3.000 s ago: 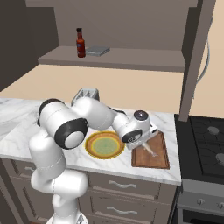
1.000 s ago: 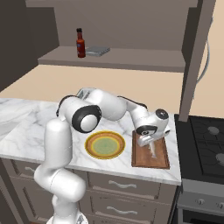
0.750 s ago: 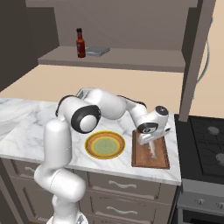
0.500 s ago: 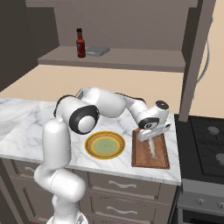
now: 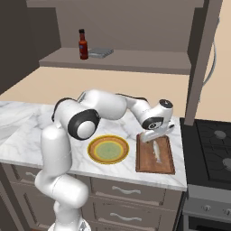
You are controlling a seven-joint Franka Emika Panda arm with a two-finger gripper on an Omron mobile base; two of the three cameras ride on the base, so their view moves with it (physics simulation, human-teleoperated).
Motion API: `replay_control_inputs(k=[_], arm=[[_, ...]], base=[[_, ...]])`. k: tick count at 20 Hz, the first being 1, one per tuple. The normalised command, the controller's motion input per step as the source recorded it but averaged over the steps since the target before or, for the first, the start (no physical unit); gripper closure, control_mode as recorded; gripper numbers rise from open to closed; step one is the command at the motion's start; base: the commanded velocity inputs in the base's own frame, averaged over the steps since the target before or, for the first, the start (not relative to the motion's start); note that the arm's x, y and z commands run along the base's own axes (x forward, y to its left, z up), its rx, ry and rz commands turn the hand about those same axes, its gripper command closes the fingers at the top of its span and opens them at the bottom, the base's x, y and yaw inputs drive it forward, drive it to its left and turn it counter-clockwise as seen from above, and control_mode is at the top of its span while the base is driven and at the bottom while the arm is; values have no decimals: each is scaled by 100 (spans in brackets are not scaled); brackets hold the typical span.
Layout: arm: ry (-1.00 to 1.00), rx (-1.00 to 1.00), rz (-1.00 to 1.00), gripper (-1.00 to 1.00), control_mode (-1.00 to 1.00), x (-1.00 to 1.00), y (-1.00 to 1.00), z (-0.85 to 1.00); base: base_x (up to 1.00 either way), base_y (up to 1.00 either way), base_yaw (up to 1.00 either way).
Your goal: Pick the fish from the plate and place it on the cutting board. Then pick the condiment bottle from the cabinet and place it next to the cutting board.
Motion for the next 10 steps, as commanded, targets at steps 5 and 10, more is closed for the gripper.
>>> replay_control_inputs(k=[5, 10], arm=[[-5, 0, 0, -100, -100, -24, 24, 5], [-5, 0, 0, -100, -100, -34, 22, 17]], base=[[0, 0, 0], [0, 0, 0]])
